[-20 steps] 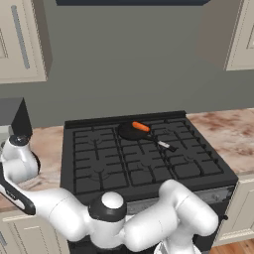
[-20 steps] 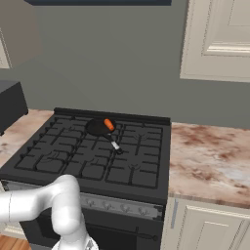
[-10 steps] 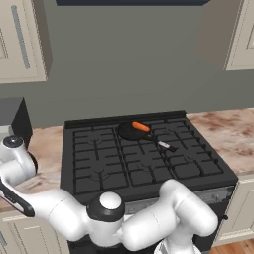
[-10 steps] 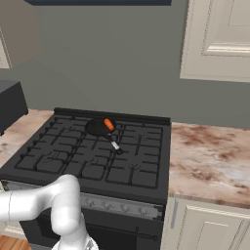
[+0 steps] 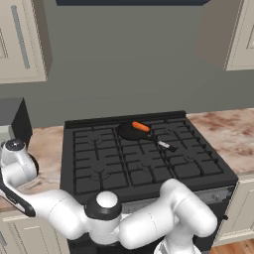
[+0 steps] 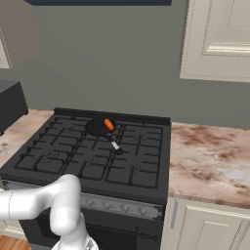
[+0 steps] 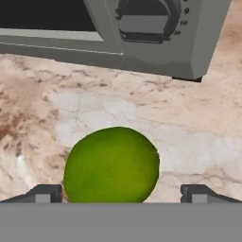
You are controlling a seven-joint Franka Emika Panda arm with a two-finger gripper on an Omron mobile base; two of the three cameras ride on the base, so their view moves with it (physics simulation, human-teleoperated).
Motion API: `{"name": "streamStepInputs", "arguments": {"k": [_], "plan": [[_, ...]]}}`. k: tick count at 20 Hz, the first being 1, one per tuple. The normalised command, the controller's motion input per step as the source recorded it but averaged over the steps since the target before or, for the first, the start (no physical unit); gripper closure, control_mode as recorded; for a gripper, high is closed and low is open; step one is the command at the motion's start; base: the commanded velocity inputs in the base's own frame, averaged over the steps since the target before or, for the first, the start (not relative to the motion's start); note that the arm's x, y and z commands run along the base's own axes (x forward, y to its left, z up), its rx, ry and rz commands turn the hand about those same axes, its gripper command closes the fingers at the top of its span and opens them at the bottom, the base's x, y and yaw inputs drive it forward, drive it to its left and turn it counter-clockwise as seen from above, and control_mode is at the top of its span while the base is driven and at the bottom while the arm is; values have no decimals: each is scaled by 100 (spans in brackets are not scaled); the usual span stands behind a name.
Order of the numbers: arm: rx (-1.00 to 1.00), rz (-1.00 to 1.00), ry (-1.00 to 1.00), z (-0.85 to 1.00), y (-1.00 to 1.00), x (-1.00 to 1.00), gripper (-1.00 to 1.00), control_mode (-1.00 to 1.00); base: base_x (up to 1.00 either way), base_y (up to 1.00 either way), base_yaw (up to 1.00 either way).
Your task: Put the carrot and lime in the pan. Then turn on the rear center burner and set the heat to medium.
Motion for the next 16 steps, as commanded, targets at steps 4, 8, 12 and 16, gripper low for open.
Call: {"name": "streamStepInputs", "arguments": {"k": [4,8,12,16], "plan": [[0,0,0,-3,5,28,-100,-100,0,0,0],[0,0,0,0,18,9,-100,-100,0,0,0],[0,0,3,0,14,1,-100,-100,0,0,0],[0,0,9,-9,0,0,-100,-100,0,0,0]]}}
